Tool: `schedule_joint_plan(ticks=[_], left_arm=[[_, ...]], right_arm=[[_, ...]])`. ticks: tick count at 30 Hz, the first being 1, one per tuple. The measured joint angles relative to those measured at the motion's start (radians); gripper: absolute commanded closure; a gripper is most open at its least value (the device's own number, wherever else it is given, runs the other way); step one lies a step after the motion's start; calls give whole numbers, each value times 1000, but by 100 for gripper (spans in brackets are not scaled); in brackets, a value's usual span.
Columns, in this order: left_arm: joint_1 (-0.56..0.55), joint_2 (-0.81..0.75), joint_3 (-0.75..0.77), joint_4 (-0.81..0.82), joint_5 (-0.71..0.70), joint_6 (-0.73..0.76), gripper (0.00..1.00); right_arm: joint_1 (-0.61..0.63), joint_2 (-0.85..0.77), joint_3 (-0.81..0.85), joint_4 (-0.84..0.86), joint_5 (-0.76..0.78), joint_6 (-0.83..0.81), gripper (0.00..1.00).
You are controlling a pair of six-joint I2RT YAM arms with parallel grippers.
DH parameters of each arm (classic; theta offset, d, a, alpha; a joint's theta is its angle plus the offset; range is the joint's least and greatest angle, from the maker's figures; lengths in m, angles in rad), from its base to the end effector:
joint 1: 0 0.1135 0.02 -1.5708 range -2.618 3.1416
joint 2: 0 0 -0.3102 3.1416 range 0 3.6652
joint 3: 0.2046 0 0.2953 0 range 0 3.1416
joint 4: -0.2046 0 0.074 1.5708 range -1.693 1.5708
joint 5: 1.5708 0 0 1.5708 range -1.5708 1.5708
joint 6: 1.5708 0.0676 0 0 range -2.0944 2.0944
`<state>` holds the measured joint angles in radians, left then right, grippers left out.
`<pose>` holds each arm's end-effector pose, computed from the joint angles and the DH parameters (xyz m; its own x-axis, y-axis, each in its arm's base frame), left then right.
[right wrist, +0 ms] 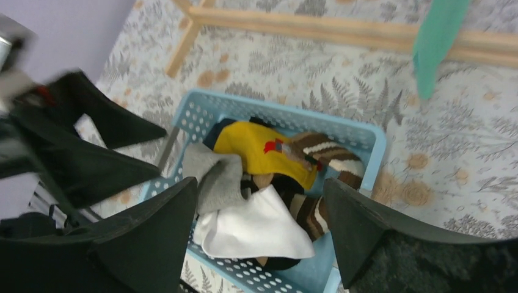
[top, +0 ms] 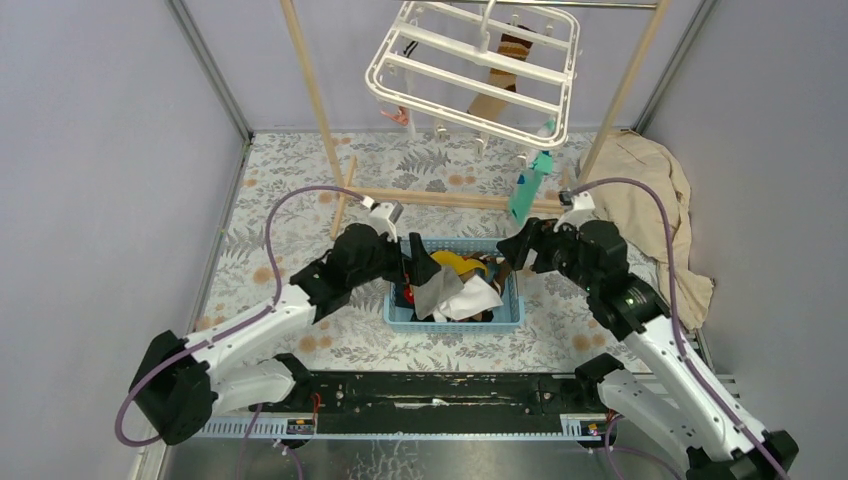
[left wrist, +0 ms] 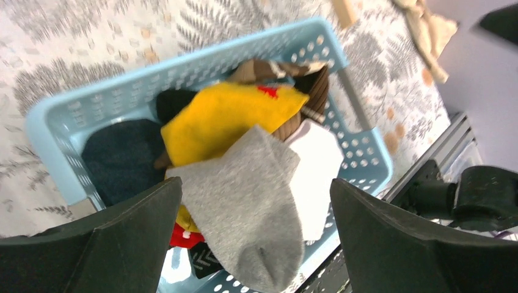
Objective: Remove the socks clipped to the hanger
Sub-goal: Place the sock in the bin.
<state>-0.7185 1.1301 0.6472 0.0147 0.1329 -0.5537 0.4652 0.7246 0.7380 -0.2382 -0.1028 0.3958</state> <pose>0.2180 -0.2025 0.2493 -0.6789 -0.0987 -0.7276 0.4521 0.7247 -0.5201 0.1879 0.1021 0.3515 -0.3903 0.2332 -0.8907 -0.4174 0.8174 0.3970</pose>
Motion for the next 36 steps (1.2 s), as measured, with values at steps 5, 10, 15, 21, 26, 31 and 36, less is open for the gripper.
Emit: schedule_joint_plan(ticks=[5,10,15,21,26,31,36], left_arm=[[0,-98,69,-70,-60,21,1],[0,-173,85,-130,-106,31,1],[0,-204,85,-181,-130,30,1],[0,-256,79,-206,-142,29,1],[0,-300,72,-223,-153,29,1],[0,-332,71,-240,-164,29,1],[0,-333,70,-254,-167,29,1]], right_arm=[[27,106,0,-19,-41,-16,32],[143,215,16,-18,-26,-39,33],[342,368,61,-2,60,-60,31],[444,586,132,39,183,-63,32],[447,785,183,92,256,-65,36],[449,932,221,182,279,-78,39],[462,1017,281,239,302,-97,38]])
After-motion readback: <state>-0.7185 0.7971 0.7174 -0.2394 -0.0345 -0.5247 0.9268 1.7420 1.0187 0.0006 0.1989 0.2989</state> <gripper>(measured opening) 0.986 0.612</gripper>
